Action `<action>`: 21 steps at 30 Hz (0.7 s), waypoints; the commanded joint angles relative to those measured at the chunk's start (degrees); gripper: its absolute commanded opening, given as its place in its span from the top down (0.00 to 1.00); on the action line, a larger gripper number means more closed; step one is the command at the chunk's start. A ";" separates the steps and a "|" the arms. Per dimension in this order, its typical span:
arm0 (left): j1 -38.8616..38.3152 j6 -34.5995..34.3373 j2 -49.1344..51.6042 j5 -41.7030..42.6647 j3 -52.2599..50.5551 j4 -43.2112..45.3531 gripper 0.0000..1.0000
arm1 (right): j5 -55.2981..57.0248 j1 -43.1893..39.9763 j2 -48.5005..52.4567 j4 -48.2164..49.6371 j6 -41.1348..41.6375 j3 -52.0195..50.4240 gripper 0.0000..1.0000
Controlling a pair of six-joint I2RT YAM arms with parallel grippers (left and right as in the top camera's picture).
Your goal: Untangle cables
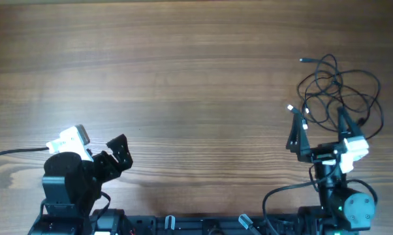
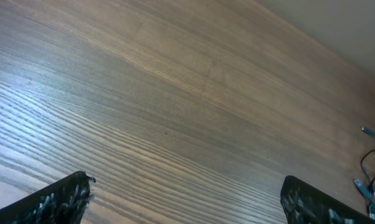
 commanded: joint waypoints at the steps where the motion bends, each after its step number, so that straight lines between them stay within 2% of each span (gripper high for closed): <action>1: 0.13 0.09 -0.26 0.46 -0.15 0.02 0.00 | -0.22 0.13 -3.43 6.69 1.03 -5.73 0.00; 4: 0.13 0.09 -0.26 0.46 -0.15 0.02 0.00 | 2.67 0.15 -3.76 12.94 0.68 -9.77 0.00; 7: 0.13 0.09 -0.26 0.48 -0.15 0.02 0.00 | 4.42 1.01 -3.76 7.43 -2.40 -9.70 0.00; 12: 0.13 0.09 -0.26 0.48 -0.15 0.04 0.00 | 2.99 1.64 -3.76 -10.49 -3.67 -9.70 0.00; 21: 0.13 0.09 -0.26 0.46 -0.15 0.04 0.00 | 2.32 1.64 -3.72 -10.97 -3.80 -9.70 0.00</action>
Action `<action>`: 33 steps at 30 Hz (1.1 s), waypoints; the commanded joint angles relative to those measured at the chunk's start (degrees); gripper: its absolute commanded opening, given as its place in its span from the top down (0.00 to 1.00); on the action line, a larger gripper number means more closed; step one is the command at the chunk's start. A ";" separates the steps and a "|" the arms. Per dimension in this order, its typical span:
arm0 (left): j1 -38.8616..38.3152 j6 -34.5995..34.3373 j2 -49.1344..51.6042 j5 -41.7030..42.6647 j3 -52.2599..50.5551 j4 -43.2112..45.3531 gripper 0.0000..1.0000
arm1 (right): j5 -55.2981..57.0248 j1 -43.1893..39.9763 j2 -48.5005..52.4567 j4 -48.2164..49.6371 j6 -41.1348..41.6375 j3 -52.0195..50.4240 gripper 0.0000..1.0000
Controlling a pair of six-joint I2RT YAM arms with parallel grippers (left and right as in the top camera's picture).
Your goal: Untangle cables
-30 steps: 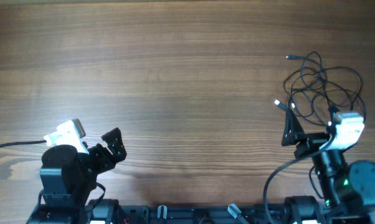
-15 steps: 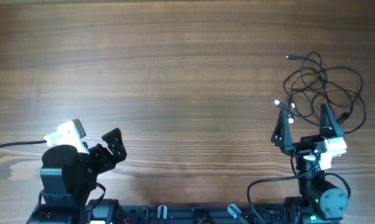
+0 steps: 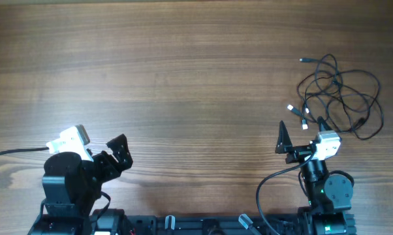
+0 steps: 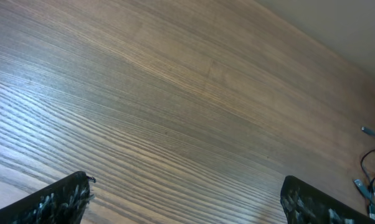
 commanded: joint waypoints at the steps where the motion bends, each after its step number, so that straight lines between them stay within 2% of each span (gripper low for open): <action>1: 0.13 0.09 -0.26 0.48 -0.13 0.00 0.00 | -0.70 0.24 -0.68 0.11 -0.72 -0.04 0.00; 18: 0.13 0.09 -0.28 0.48 -0.13 0.00 0.00 | -0.70 0.24 -0.68 0.11 -0.72 -0.04 0.00; 22: 0.17 0.96 -3.61 -0.39 -2.29 -0.13 0.00 | -0.70 0.24 -0.68 0.11 -0.72 -0.04 0.00; 28: 0.17 0.94 -18.01 1.77 -19.10 17.92 0.00 | -0.70 0.24 -0.68 0.11 -0.72 -0.04 0.00; 33: 0.17 0.94 -27.23 4.61 -33.64 39.43 0.00 | -0.70 0.24 -0.68 0.11 -0.70 -0.04 0.00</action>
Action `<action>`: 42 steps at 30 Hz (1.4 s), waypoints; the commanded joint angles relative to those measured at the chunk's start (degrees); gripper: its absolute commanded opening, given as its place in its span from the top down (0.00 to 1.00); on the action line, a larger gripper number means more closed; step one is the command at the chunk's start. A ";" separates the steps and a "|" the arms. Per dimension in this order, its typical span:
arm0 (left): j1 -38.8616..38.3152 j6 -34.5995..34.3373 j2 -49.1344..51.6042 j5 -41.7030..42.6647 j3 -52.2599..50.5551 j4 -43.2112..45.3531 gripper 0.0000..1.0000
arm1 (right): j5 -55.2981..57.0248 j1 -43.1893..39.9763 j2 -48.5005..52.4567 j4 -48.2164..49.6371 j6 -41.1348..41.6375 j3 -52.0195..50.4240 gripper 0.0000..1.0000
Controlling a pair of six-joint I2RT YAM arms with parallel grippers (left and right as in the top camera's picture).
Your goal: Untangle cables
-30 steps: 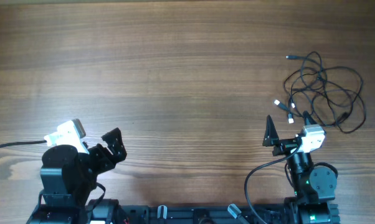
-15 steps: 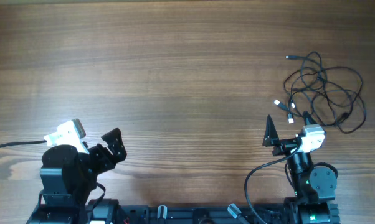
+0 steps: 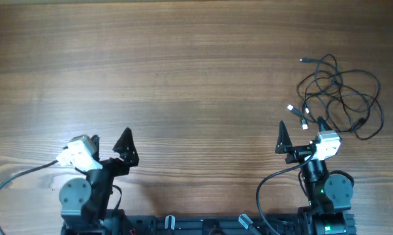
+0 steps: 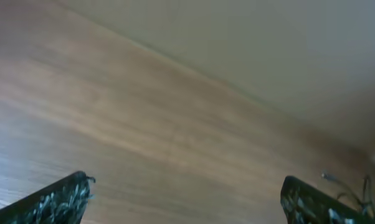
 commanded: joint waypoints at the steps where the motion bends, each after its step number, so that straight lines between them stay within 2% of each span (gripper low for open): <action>1: 0.17 0.46 -4.11 2.43 -8.59 13.77 0.00 | -0.70 0.24 -0.68 0.13 -0.70 -0.04 0.00; 5: 0.17 3.80 -4.11 2.56 -14.73 30.34 0.00 | -0.70 0.24 -0.68 0.13 -0.72 -0.04 0.00; 8: 0.17 12.52 -4.11 3.76 -17.92 37.92 0.00 | -0.70 0.24 -0.68 0.13 -0.72 -0.04 0.00; 9: 0.17 15.61 -4.11 5.07 -18.73 37.90 0.00 | -0.70 0.24 -0.68 0.13 -0.72 -0.04 0.00; 13: 0.17 20.31 -4.11 5.31 -19.39 31.17 0.00 | -0.70 0.24 -0.68 0.13 -0.72 -0.04 0.00; 16: 0.17 21.05 -4.11 5.33 -19.39 24.35 0.00 | -0.70 0.24 -0.68 0.13 -0.72 -0.04 0.00; 31: 0.13 19.93 -4.11 5.31 -19.39 24.28 0.00 | -0.70 0.24 -0.68 0.13 -0.72 -0.04 0.00; 36: -4.52 19.93 -4.11 5.31 -19.39 24.28 0.00 | -0.70 0.24 -0.68 0.13 -0.72 -0.04 0.00; 42: -4.39 19.93 -4.11 5.29 -19.39 24.28 0.00 | -0.70 0.24 -0.68 0.13 -0.70 -0.04 0.00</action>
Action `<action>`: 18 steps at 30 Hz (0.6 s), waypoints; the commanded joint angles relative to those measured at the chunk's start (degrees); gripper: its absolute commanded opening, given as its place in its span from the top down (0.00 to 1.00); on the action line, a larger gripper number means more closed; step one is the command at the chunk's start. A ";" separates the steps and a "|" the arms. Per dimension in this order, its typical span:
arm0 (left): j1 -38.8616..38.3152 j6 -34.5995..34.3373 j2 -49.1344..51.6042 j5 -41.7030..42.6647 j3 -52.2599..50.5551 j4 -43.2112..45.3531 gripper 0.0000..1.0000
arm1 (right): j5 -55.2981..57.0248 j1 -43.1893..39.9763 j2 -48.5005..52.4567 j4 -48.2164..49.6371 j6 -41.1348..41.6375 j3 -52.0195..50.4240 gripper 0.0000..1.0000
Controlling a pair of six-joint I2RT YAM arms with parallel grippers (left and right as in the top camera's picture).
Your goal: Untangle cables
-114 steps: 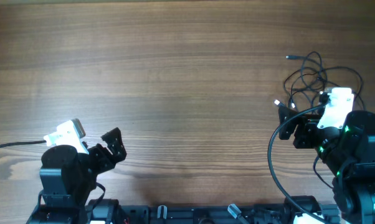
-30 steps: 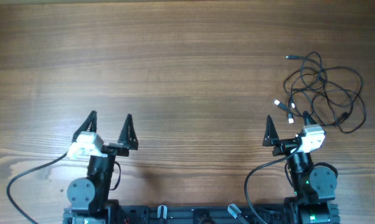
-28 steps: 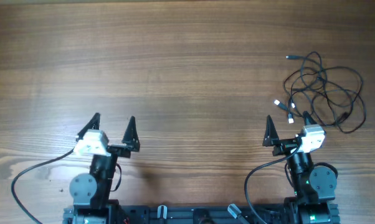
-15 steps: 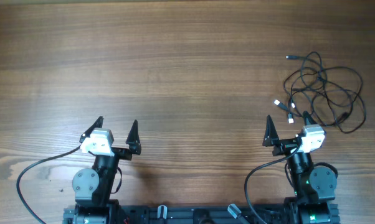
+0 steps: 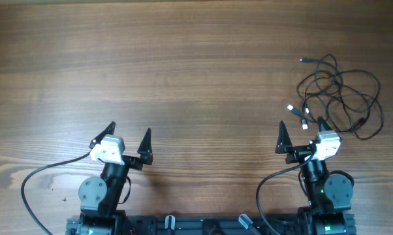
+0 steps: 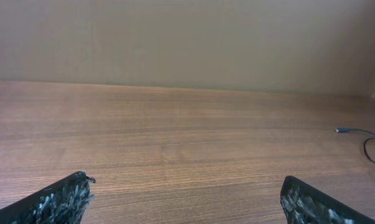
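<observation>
A tangle of thin black cables (image 5: pixel 339 96) with small white and grey plugs lies at the table's right side; its edge (image 6: pixel 369 138) shows at the far right of the left wrist view. My left gripper (image 5: pixel 128 135) stands open near the front edge, left of centre, nothing between its fingers (image 6: pixel 56 202), pointing straight across the table. My right gripper (image 5: pixel 299 129) stands open just in front of the tangle, its right finger close to the nearest loops, holding nothing.
The wooden table (image 5: pixel 183 72) stretches bare between the two arms. Each arm's own black cable loops near the front edge. A plain wall lies beyond the table's far edge in the left wrist view.
My left arm has moved right and turned to face straight across the table. Its wrist view now shows the far edge and wall level. The right arm and the cables have not moved.
First my right gripper reached open into the tangle's near edge, while the left sat angled at the far left. Then the right gripper stood drawn back in front of the cables. The left arm then turned upright and shifted rightward; the cables lie unchanged.
</observation>
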 commanded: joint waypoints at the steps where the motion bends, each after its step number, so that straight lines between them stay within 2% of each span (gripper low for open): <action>1: -0.15 0.26 -0.57 0.68 -0.24 -0.26 0.00 | -0.68 0.24 -0.68 0.11 -0.72 -0.04 0.01; 7: 0.74 -0.17 -0.57 -2.73 -0.24 -0.52 0.00 | -0.68 0.24 -0.68 0.11 -0.72 -0.04 0.00; 18: 0.74 7.63 -0.57 3.56 -0.24 -0.09 0.00 | -0.68 0.24 -0.68 0.11 -0.70 -0.04 0.00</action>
